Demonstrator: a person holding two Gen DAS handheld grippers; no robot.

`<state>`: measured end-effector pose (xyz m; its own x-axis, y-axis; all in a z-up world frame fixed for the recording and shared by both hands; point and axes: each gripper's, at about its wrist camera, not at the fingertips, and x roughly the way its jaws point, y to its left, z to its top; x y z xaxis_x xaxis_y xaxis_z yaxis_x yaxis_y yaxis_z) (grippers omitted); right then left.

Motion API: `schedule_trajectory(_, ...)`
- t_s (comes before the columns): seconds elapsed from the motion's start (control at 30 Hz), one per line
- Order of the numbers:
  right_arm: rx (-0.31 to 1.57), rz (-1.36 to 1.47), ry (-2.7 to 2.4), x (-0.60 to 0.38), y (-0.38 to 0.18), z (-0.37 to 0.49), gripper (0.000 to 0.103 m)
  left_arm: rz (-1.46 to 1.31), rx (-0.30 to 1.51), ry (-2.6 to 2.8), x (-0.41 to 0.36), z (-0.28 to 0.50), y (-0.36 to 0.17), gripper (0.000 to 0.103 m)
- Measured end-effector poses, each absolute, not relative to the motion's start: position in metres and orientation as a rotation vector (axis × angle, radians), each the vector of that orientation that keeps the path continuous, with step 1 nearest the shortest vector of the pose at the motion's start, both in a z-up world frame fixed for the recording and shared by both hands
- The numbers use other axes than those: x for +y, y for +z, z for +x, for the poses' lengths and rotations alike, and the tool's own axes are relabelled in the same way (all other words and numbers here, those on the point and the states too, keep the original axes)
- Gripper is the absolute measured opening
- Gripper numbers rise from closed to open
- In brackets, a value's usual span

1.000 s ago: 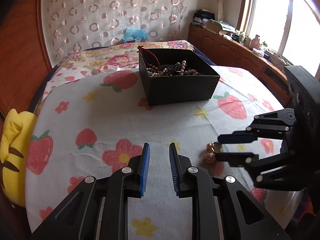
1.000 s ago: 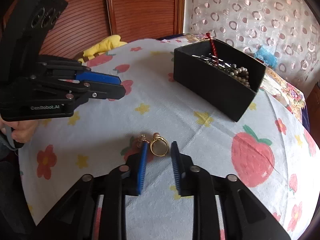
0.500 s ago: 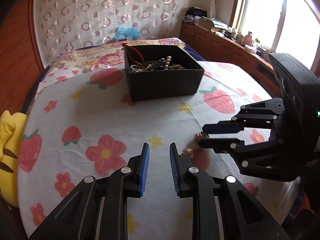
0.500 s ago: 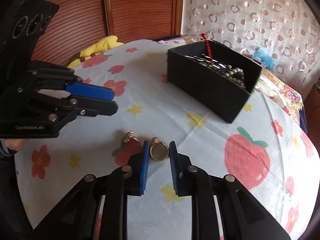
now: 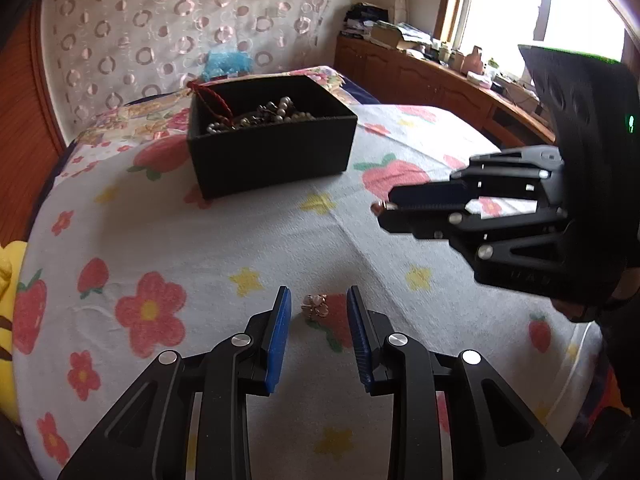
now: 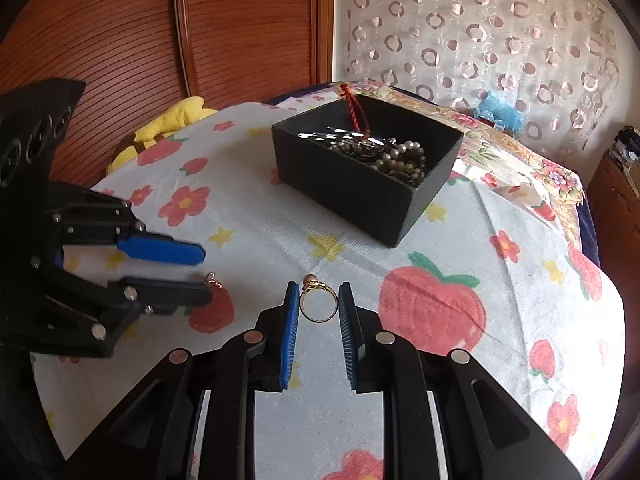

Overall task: Organize jewelry
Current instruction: 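Grasp the small gold earring with the left tool while the right tool grasps the gold ring, then carry the earring and ring into the black box and open both tools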

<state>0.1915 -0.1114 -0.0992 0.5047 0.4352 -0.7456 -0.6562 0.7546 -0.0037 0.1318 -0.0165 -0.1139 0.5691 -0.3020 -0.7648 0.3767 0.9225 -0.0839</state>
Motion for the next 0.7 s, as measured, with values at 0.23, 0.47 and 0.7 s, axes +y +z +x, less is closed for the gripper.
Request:
schedule_trajectory(0.23,0.758,-0.272,0.671,-0.116,-0.090,0.196,0.022,0.083,0.886,-0.401,-0.015,0.137,-0.118,0.011)
schedule_trajectory(0.47,0.716,-0.268,0.662,-0.114,-0.074,0.210,0.022,0.056,0.857,-0.379,-0.009,0.145,-0.107,0.011)
schedule_trajectory(0.7,0.672,-0.230,0.645,-0.116,-0.054,0.240,0.022,0.045,0.767,-0.356,0.001,0.167,-0.071,0.011)
